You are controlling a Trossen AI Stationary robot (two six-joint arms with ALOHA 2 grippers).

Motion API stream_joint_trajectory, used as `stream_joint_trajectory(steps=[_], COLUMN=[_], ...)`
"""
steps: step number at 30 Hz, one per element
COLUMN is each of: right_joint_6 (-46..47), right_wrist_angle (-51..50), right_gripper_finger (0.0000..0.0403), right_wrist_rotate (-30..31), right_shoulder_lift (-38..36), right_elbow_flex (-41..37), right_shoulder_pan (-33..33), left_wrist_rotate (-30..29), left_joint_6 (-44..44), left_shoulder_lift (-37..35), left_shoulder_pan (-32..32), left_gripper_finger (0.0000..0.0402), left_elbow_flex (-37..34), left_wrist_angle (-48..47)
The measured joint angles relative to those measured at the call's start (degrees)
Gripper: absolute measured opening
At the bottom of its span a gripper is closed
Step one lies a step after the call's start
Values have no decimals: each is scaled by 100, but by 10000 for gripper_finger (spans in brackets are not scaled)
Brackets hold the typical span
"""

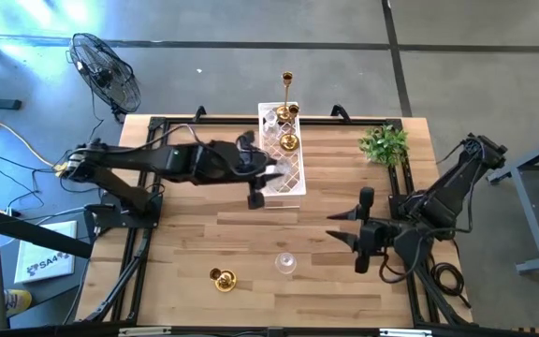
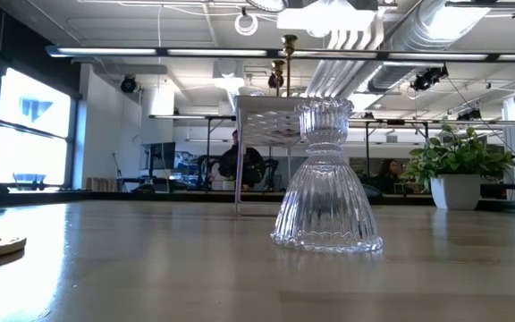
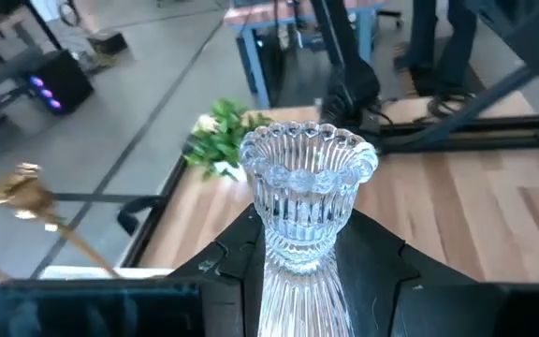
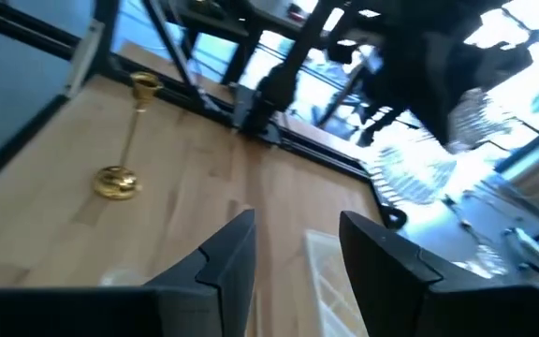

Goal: Pick & Place candle stick holders
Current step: Put the top transparent candle holder on the shelf aligned with the other transparent candle holder

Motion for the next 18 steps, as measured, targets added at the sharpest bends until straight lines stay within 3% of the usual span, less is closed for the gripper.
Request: stream_joint_trajectory(steps=[5,8,18], right_joint_6=[64,189,378], right_wrist_angle=[-34,-34,-57], right_gripper_finger=[149,149,149], right_wrist_rotate=[-412,-727,-978], right_shoulder_lift=[0,0,2], right_elbow_flex=[-6,-8,-187], right_shoulder_pan=[38,38,38], left_wrist_rotate=[-58,157,1738], left_joint_6=[-1,-21,-221], left_shoulder_lift=[-182,-296,-931], left_shoulder_pan=[193,408,1411], left_gripper_finger=[98,98,98], left_elbow_flex=[-2,-228,-2260], left_wrist_angle=[-278,68,2797])
